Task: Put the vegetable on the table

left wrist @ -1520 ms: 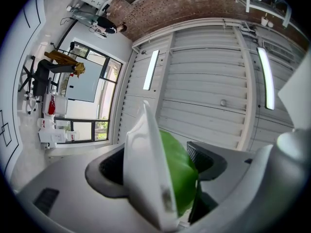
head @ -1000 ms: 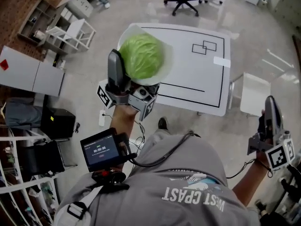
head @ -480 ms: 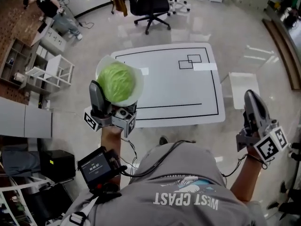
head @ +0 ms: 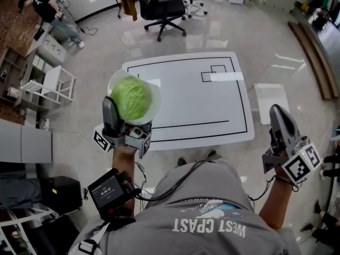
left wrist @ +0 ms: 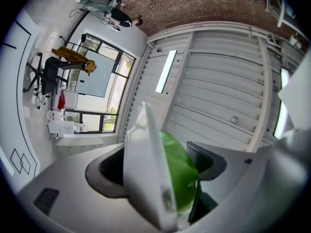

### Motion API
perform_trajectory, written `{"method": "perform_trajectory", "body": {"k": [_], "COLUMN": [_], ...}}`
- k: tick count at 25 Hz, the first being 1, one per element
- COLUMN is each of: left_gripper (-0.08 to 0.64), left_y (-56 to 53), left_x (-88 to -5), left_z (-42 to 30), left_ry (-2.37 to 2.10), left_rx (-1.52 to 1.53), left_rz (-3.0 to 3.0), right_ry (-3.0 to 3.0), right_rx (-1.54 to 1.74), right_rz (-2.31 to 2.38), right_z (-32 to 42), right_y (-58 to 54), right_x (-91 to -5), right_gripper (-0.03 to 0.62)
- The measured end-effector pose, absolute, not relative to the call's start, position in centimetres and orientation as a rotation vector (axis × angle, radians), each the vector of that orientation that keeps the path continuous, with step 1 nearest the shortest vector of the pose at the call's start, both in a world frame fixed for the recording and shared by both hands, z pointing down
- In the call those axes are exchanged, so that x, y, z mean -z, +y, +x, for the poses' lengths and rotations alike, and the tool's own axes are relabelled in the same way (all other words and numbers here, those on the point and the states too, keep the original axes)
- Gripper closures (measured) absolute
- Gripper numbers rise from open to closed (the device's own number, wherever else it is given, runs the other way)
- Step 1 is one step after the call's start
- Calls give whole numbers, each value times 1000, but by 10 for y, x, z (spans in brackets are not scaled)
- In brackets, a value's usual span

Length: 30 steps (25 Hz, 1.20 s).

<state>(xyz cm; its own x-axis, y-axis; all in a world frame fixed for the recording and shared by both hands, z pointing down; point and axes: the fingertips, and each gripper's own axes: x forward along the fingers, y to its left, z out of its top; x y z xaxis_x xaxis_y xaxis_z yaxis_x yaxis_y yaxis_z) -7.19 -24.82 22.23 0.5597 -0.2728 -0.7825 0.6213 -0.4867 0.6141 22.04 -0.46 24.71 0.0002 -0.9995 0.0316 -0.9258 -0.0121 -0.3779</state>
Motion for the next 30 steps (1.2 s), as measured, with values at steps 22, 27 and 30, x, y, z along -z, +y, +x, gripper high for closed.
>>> {"method": "perform_trajectory", "body": {"k": [22, 27, 30], "left_gripper": [183, 183, 183], "left_y": [-247, -255, -258], "left_x": [-232, -244, -248], "left_z": [-6, 9, 9], "left_ry": [68, 36, 34], "left_rx": [1174, 1180, 1166], "left_rz": [1805, 1787, 1788], "right_ry": [2221, 2223, 2224], "right_rx": [547, 597, 607], "right_rz": [-1739, -1730, -1734], "right_z": [317, 338, 337], "right_y": [-81, -92, -94], "right_x": [-266, -281, -279], "right_gripper": [583, 584, 584]}}
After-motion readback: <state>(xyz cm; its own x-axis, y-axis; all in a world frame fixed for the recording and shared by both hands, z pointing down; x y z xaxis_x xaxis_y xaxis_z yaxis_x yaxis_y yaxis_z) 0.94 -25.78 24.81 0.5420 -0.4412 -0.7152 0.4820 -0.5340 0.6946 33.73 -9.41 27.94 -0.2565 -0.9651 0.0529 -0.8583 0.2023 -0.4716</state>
